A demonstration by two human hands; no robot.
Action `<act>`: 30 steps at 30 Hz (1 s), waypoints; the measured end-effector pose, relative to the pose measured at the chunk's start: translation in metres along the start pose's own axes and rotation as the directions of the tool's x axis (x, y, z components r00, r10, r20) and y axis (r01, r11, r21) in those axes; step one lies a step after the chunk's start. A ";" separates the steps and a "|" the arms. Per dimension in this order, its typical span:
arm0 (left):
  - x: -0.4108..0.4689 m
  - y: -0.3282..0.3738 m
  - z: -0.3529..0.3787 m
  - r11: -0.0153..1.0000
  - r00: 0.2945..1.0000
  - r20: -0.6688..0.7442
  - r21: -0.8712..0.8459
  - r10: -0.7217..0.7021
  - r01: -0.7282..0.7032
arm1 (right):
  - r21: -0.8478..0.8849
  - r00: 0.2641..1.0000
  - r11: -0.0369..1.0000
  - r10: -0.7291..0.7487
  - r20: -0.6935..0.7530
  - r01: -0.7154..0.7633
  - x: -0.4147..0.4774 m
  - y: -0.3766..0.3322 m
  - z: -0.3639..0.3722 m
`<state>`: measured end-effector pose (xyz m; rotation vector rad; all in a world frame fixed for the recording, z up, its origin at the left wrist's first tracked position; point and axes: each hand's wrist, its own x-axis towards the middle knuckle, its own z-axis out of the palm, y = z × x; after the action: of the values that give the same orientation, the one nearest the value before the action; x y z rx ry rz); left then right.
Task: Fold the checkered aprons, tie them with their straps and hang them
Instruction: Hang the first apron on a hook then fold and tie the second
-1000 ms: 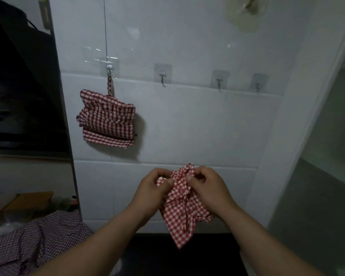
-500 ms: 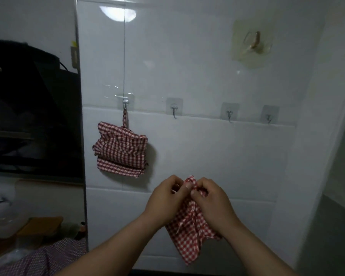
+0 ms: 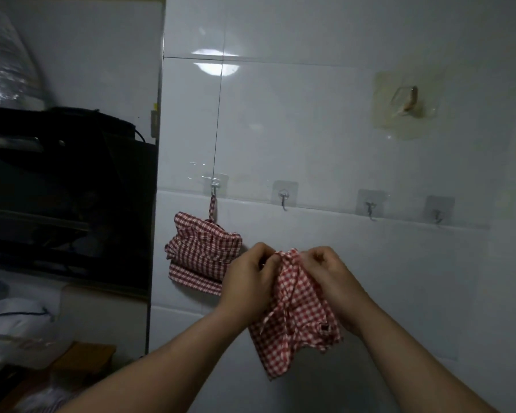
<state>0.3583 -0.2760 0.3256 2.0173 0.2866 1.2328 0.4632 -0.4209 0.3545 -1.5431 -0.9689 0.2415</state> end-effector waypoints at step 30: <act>0.038 0.020 -0.007 0.796 0.830 0.461 -0.349 -0.315 0.495 | -0.583 0.978 0.787 -0.187 0.089 0.203 0.031 0.002 -0.015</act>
<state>0.3680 -0.2662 0.3667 1.6142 0.2072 0.5417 0.4932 -0.4099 0.3679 -1.9846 -1.2953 -0.2182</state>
